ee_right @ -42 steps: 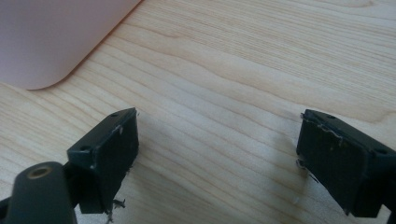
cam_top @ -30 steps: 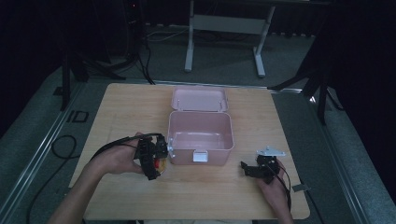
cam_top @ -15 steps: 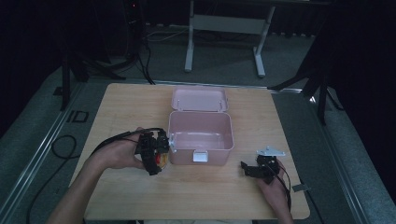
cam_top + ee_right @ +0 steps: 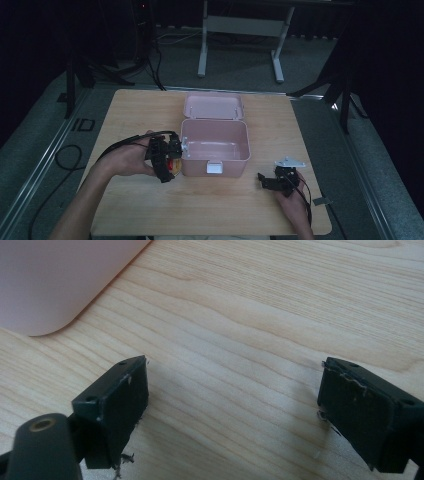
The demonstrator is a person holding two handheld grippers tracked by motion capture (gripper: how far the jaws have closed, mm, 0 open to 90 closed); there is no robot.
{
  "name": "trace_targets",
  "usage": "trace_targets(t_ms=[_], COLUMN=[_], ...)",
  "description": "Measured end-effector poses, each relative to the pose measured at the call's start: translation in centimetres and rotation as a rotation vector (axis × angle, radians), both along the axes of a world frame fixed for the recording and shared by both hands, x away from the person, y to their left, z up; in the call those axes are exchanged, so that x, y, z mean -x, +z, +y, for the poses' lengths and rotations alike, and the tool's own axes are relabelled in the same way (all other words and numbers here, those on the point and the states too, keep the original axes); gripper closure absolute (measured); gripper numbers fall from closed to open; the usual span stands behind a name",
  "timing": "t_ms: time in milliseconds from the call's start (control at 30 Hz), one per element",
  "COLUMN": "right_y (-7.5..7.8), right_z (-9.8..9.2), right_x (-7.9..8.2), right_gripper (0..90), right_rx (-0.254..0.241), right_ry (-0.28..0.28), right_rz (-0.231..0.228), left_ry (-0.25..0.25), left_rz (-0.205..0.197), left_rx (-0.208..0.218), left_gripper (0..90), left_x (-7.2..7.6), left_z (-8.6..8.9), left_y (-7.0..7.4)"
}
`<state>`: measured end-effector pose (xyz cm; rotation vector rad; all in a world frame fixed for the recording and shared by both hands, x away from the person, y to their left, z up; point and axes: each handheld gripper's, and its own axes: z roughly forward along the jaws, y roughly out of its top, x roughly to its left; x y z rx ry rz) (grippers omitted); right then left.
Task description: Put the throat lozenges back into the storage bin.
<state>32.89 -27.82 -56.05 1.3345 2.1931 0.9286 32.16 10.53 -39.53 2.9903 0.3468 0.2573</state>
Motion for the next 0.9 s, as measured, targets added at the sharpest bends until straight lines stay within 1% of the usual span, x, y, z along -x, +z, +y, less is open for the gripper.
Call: trace_targets(t_ms=[67, 300, 367, 467, 533, 600, 667, 733, 833, 900], right_y=[0.0, 0.0, 0.0, 0.0, 0.0, 0.0, 0.0, 0.0, 0.0, 0.0], right_z=[0.0, 0.0, 0.0, 0.0, 0.0, 0.0, 0.0, 0.0, 0.0, 0.0], right_x=[0.0, 0.0, 0.0, 0.0, 0.0, 0.0, 0.0, 0.0, 0.0, 0.0], right_gripper=[12.7, 12.6, 12.7, 12.7, 12.6, 12.7, 12.7, 12.7, 12.7, 12.7], right_rx=[0.001, 0.001, 0.002, 0.002, 0.002, 0.002, 0.002, 0.002, 0.002, 0.002], right_ry=[0.000, 0.001, 0.002, 0.002, 0.002, 0.002, 0.002, 0.002, 0.001, 0.001], right_rz=[0.001, 0.001, -0.001, -0.001, -0.001, -0.001, -0.001, -0.001, -0.001, -0.001], left_ry=[-0.002, -0.006, -0.006, -0.007, -0.008, -0.013, -0.012, -0.010, -0.009, -0.011], left_rz=[-0.001, -0.011, -0.006, -0.010, -0.010, -0.013, -0.010, -0.004, -0.005, -0.009], left_rx=[0.010, 0.006, 0.014, 0.004, 0.007, -0.009, -0.007, 0.007, 0.002, 0.007], left_gripper=[20.8, 20.7, 20.7, 20.8, 20.8, 20.8, 20.7, 20.8, 20.7, 20.8], left_x=[-0.1, -0.5, -0.6, -0.9, -1.0, -1.2, -1.4, -1.7, -2.0, -2.2], left_z=[-0.1, -0.5, -0.6, -0.8, -1.0, -1.3, -1.5, -1.7, -2.1, -2.4], left_y=[0.4, 1.1, 1.2, 1.3, 1.4, 1.6, 1.7, 1.9, 2.0, 2.1])
